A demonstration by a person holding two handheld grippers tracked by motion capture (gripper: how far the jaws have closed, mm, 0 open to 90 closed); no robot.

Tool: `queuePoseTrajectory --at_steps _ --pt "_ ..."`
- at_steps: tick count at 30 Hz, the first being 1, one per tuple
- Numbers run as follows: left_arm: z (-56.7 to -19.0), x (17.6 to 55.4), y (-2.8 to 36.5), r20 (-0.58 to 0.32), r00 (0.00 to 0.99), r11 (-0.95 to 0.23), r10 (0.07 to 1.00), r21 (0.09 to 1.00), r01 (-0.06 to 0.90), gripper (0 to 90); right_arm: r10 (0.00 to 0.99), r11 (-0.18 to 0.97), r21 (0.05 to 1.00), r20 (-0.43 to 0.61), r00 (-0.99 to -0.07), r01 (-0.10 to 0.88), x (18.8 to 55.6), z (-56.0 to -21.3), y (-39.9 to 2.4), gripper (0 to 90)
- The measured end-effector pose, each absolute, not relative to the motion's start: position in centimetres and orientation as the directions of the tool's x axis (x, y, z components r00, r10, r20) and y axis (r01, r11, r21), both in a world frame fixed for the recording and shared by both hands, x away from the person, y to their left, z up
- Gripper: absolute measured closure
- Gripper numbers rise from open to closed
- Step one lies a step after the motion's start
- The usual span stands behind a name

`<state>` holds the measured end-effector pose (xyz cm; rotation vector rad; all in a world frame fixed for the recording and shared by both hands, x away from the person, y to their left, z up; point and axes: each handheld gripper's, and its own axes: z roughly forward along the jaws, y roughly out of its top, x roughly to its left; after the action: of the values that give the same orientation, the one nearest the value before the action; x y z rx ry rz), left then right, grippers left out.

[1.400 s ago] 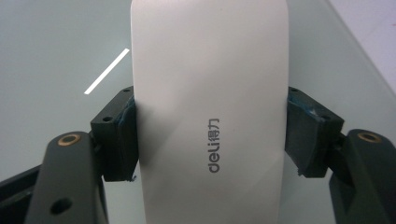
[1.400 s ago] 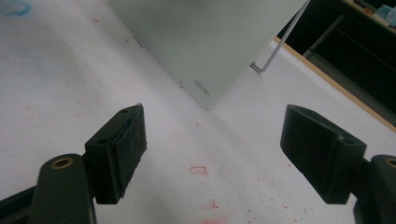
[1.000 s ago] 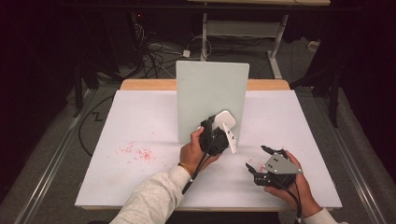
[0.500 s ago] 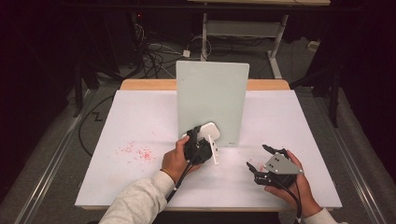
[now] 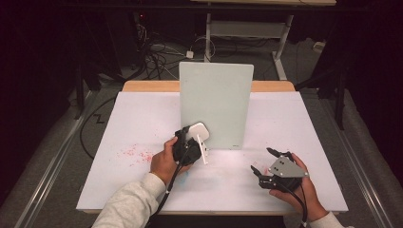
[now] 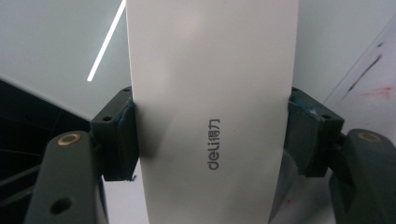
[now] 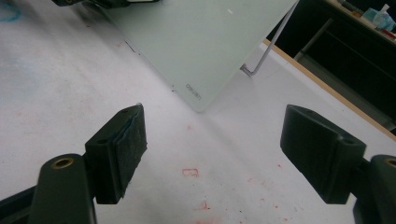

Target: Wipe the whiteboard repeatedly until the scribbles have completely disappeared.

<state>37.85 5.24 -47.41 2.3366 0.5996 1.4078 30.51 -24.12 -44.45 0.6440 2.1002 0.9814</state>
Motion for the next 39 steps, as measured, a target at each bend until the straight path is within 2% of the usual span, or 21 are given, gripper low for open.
queuePoseTrajectory --at_steps 5,11,13,25,31,39 --pt "-47.7 37.7 5.0 0.762 0.394 -0.856 0.514 0.487 0.175 28.8 0.670 0.599 0.791 -0.410 -0.618 0.125 30.5 -44.5 -24.0 23.2" --pt "-48.3 37.5 3.3 0.774 0.390 -0.862 0.498 0.490 0.129 28.8 0.661 0.607 0.785 -0.411 -0.628 0.125 30.5 -44.7 -23.7 23.2" --pt "-48.4 37.3 2.5 0.793 0.389 -0.879 0.468 0.461 0.117 28.8 0.660 0.608 0.784 -0.411 -0.628 0.126 30.5 -44.7 -23.7 23.2" --pt "-48.3 37.5 -1.4 0.764 0.388 -0.842 0.516 0.536 0.065 28.8 0.661 0.608 0.784 -0.409 -0.629 0.129 30.6 -44.8 -23.6 23.2" --pt "-48.0 37.6 -1.2 0.763 0.406 -0.849 0.503 0.524 0.068 28.8 0.663 0.605 0.785 -0.407 -0.629 0.130 30.6 -44.8 -23.7 23.2" --pt "-47.0 38.1 0.0 0.754 0.387 -0.832 0.531 0.551 0.070 28.8 0.662 0.606 0.785 -0.408 -0.629 0.129 30.5 -44.8 -23.8 23.2"
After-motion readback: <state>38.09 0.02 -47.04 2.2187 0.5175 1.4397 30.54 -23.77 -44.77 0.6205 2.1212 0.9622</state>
